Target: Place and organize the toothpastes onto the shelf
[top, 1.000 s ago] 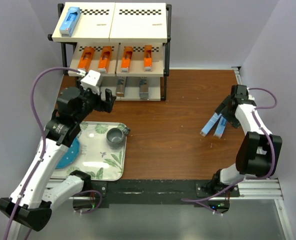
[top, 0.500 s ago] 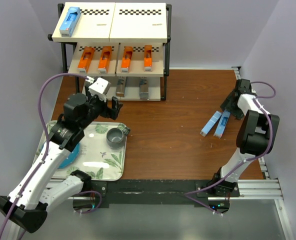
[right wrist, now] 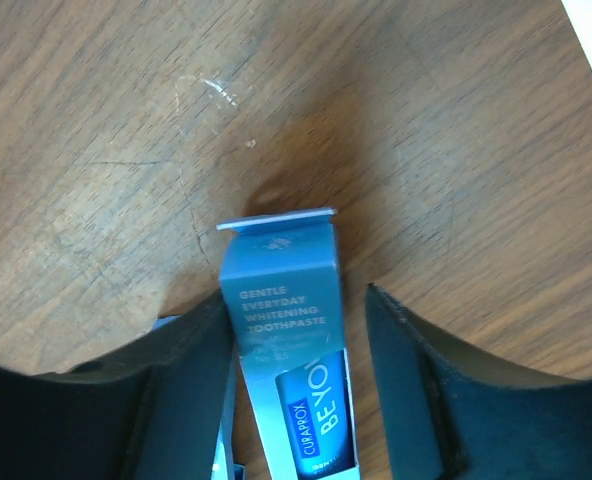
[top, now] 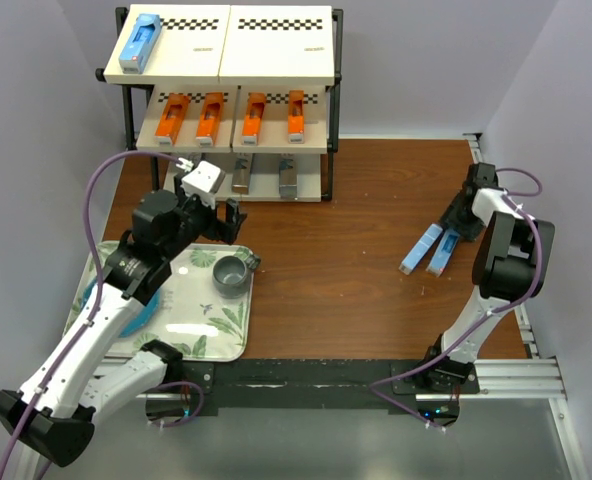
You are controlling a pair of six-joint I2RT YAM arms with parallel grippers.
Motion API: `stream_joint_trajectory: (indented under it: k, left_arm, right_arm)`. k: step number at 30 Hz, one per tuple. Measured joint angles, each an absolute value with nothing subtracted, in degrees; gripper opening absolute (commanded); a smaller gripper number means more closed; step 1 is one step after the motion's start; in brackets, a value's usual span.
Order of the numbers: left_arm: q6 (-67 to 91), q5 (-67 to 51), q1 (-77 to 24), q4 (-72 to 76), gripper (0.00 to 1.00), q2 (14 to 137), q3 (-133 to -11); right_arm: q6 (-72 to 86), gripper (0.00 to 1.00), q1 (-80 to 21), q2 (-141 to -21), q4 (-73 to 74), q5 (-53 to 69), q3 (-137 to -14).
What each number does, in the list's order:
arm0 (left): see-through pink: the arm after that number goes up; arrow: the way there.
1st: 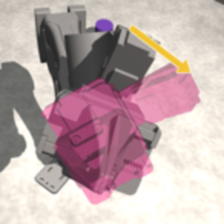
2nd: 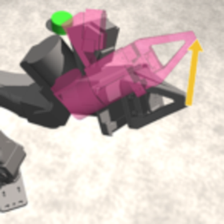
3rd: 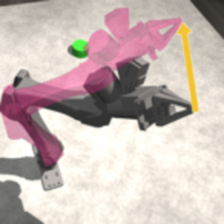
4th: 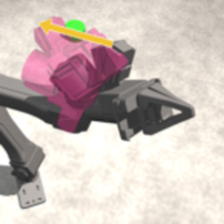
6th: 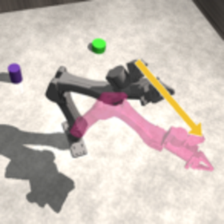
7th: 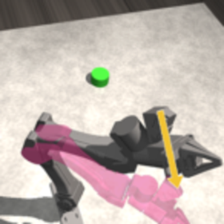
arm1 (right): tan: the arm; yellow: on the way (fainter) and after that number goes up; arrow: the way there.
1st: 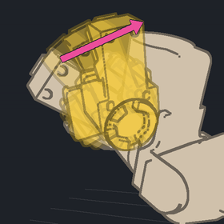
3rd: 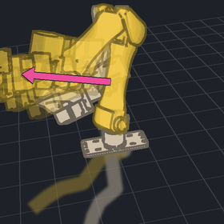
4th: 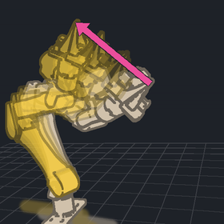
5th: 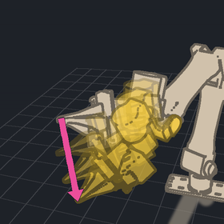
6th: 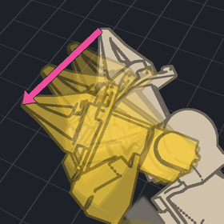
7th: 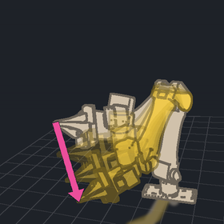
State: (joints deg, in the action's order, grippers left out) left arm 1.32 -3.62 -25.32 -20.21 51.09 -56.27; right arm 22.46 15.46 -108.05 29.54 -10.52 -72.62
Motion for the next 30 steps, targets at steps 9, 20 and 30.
stream_joint_trajectory:
  k: [9, 20, 30]
  left_arm:
    - [2.22, -5.98, -26.13, -18.26, 0.88, 51.75, -55.37]
    - [5.65, -10.22, -29.67, -12.71, 0.87, 54.17, -54.28]
    - [6.31, -3.99, -46.41, -3.73, 0.88, 62.85, -53.63]
  right_arm:
    - [22.33, 0.30, 15.51, -105.58, 30.74, -12.60, -71.66]
    - [26.00, 0.22, 15.51, -95.48, 35.16, -11.68, -71.68]
    - [34.89, 0.20, 9.47, -83.79, 36.95, -5.39, -69.45]
